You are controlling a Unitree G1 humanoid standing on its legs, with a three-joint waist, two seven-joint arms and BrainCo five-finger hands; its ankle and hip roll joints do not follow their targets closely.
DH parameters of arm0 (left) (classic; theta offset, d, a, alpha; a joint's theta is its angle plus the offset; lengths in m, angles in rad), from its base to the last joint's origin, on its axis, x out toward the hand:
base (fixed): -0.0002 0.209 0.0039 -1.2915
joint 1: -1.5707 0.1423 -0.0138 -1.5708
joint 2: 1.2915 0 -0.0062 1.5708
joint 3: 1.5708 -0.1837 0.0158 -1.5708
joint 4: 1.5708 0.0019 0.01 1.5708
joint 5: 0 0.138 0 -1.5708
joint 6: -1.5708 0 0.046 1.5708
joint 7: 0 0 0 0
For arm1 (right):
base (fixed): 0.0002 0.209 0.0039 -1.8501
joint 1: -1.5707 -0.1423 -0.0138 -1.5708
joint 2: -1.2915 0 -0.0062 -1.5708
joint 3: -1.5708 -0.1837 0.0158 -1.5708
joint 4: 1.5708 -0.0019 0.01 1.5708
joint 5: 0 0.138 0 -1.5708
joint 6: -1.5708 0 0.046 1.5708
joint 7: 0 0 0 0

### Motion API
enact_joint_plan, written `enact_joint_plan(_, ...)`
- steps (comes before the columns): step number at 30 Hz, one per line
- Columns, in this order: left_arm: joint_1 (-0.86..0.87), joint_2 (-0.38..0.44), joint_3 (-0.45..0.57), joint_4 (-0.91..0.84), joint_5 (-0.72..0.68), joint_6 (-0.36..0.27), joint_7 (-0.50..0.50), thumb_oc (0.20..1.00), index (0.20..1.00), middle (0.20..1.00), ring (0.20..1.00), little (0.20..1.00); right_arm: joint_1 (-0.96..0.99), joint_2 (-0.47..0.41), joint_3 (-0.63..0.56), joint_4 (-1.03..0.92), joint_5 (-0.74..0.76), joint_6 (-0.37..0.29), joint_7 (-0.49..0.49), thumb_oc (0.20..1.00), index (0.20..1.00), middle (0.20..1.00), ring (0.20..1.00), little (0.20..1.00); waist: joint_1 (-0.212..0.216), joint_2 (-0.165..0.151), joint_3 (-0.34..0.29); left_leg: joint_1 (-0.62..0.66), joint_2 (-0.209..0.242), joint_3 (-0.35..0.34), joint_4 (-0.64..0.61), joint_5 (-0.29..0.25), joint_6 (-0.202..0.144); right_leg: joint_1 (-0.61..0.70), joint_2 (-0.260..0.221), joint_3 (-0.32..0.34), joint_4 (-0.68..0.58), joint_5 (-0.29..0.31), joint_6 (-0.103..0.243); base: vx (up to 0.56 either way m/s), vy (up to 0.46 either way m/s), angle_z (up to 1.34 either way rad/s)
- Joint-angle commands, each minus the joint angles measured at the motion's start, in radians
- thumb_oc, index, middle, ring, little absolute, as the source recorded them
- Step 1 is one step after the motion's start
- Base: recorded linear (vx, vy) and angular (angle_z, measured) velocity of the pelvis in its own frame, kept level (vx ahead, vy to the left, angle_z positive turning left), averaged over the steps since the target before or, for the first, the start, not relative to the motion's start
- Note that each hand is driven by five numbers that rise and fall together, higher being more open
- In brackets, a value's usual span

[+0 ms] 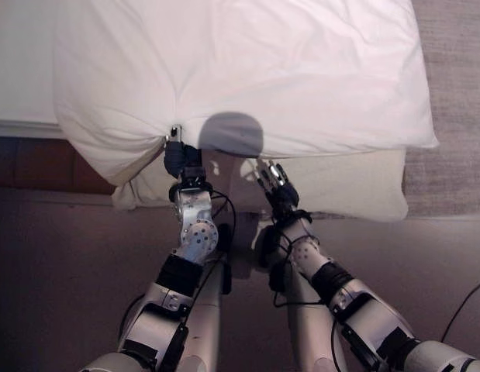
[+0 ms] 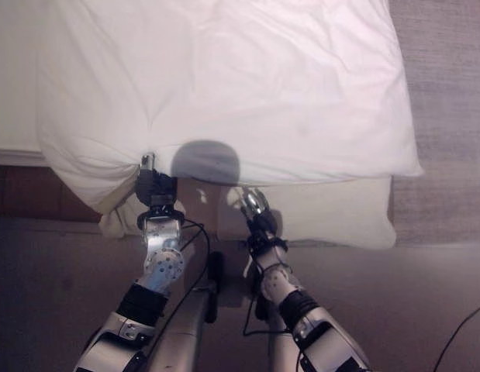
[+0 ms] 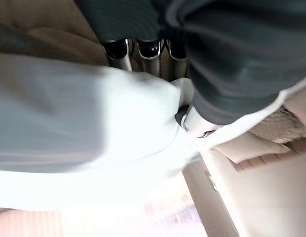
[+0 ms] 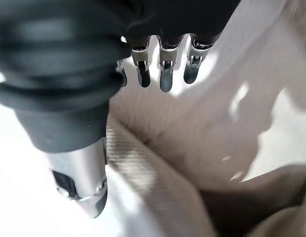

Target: Make the bed

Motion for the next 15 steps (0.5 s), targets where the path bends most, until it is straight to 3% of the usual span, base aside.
enact_joint_plan(1, 0.015, 0.008, 0.023, -0.197, 0.161, -0.078, -0.024, 0.2, 0.2, 0.2, 0.2, 0.2, 0.027, 0.004, -0.052, -0.061, 0.047, -0.054, 0.0, 1.0, 1.0, 1.0, 1.0, 1.0, 0.043, 0.058, -0.057, -0.025, -0.018, -0.014, -0.03, 0.007, -0.033, 0.023, -0.082, 0.002, -0.076, 0.097, 0.145, 0.04, 0.024, 0.15)
enact_joint_plan(9, 0.048, 0.048, 0.116, -0.224, 0.235, -0.101, 0.042, 0.2, 0.2, 0.2, 0.2, 0.2, 0.007, -0.015, -0.121, -0.109, 0.065, -0.088, -0.017, 1.0, 1.0, 1.0, 1.0, 1.0, 0.066, 0.069, -0.064, -0.015, -0.026, -0.009, -0.036, 0.002, -0.03, 0.038, -0.087, -0.003, -0.089, 0.094, 0.15, 0.04, 0.034, 0.03)
enact_joint_plan(15, 0.095, 0.093, 0.224, -0.226, 0.338, -0.112, 0.138, 0.2, 0.2, 0.2, 0.2, 0.2, 0.003, -0.067, -0.229, -0.23, 0.034, -0.168, -0.045, 1.0, 1.0, 1.0, 1.0, 1.0, 0.064, 0.074, -0.084, -0.013, -0.026, 0.001, -0.035, -0.011, -0.022, 0.029, -0.089, 0.006, -0.085, 0.087, 0.152, 0.04, 0.04, -0.01)
